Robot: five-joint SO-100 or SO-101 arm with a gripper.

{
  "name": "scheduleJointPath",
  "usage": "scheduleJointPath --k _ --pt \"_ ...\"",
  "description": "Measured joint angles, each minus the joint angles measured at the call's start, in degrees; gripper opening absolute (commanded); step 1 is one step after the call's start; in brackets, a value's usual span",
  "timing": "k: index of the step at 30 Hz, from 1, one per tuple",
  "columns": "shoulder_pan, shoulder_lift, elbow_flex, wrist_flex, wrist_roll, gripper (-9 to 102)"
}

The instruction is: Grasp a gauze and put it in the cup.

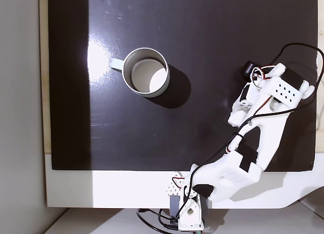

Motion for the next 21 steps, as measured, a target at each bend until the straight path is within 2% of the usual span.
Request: scheduleJointPath --k 7,21 --pt "0.2 4.0 0.1 0.6 0.9 0" --pt "-5.3 31.6 3.1 1.8 9.3 0"
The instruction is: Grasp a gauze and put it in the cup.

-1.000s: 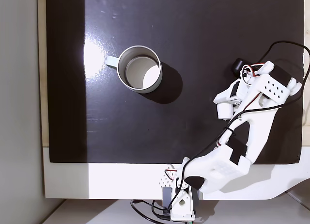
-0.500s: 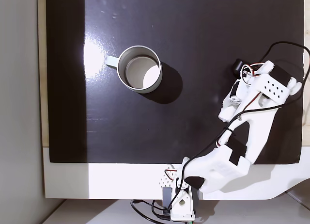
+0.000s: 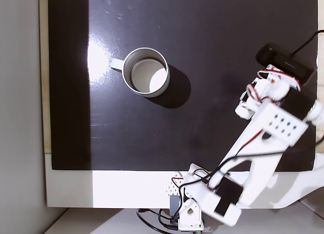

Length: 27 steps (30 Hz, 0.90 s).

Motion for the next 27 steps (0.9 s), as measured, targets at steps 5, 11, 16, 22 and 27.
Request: scheduleJointPath --k 5,11,16,22,27 --pt "-4.4 3.6 -3.7 0.0 8.9 0" --pt "-13.0 4.5 -9.9 0.0 22.9 0" --pt "-22.8 4.5 -15.7 0.0 36.5 0" --pt "-34.2 4.6 -20.8 0.1 48.9 0" --pt "-42.6 3.8 -20.6 0.1 54.4 0"
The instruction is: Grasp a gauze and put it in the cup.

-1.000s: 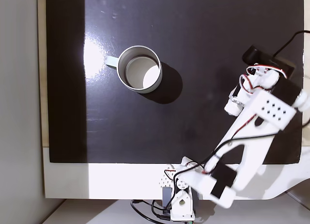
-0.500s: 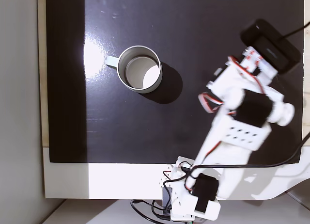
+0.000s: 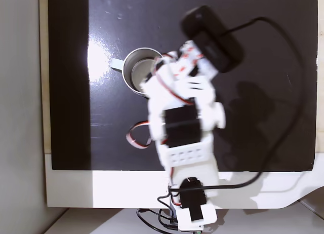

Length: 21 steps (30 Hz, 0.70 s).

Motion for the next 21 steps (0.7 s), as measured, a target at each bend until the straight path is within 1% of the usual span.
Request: scheduleJointPath --k 6,11,16,18,19,21 --pt "-6.9 -4.0 2.2 0.0 5.5 0" --pt "-8.3 -6.5 4.0 0.0 9.1 0" --pt "-9.0 -6.5 4.4 0.0 9.9 1" --pt "-9.0 -6.8 4.7 0.0 9.9 7" --pt "-9.0 -6.9 4.9 0.0 10.0 12" --pt "-8.9 -6.9 5.2 0.0 10.4 26"
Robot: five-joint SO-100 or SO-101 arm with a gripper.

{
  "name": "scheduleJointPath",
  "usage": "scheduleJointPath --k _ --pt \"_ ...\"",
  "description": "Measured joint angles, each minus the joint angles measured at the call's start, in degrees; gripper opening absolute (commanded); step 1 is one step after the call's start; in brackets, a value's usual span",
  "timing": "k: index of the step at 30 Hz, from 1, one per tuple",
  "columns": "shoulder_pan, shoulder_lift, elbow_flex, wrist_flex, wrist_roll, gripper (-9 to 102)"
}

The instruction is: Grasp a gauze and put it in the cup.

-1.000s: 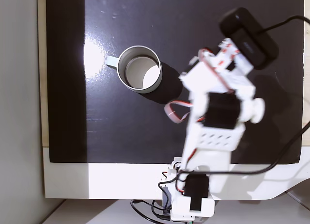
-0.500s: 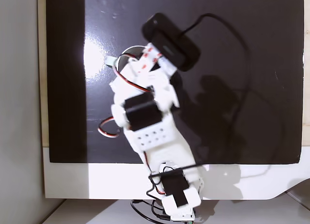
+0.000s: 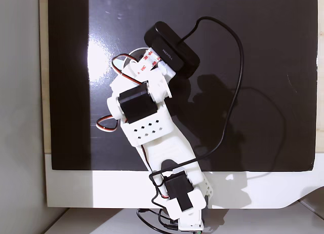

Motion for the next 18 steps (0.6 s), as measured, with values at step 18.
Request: scheduleJointPath --k 18 --pt "0.6 0.0 2.2 0.0 -1.1 40"
